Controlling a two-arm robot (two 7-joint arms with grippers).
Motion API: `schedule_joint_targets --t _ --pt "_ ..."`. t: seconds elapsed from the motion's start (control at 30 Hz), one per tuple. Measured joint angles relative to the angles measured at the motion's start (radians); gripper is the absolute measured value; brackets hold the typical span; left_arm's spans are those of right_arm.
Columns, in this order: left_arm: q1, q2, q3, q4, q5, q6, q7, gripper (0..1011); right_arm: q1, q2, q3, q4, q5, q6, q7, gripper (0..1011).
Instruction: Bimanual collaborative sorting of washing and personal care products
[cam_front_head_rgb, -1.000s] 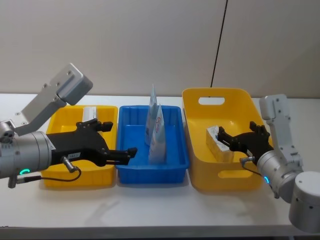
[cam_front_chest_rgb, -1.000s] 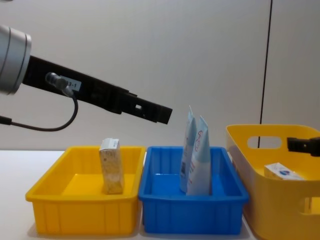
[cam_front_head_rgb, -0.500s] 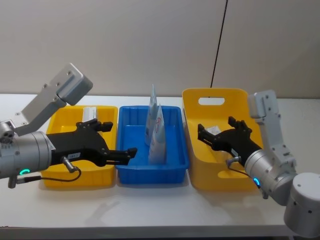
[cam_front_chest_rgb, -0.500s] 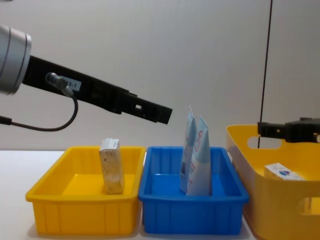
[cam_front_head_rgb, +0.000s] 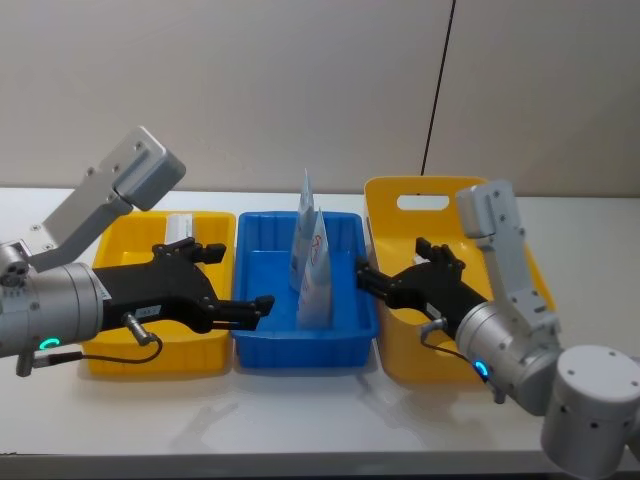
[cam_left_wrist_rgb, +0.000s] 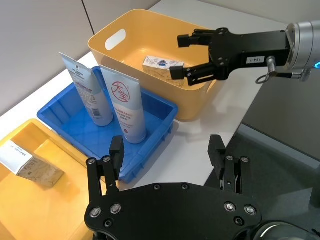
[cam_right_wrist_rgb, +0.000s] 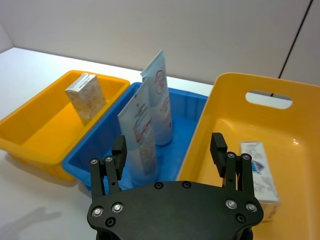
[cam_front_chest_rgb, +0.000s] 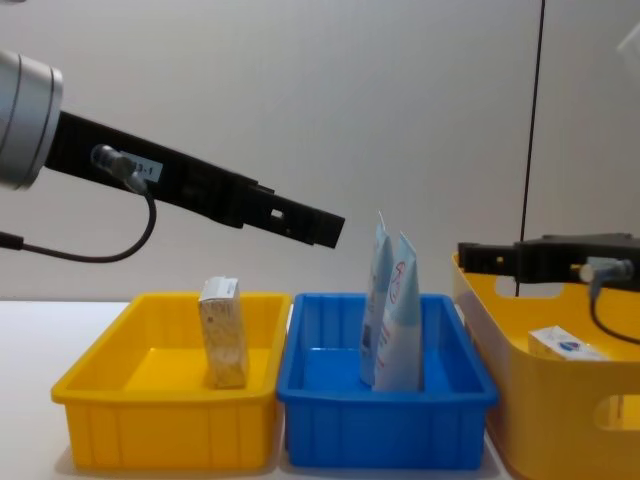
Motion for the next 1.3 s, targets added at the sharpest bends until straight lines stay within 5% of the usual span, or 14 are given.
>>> schedule_joint_targets --t 0.7,1.3 --pt "0.000 0.000 0.000 0.000 0.000 0.000 0.000 1001 0.066 -0.070 -0.084 0.087 -0.065 0.029 0.003 1003" --pt "0.000 0.000 0.000 0.000 0.000 0.000 0.000 1001 0.127 -0.131 -0.151 0.210 -0.163 -0.017 -0.035 1003"
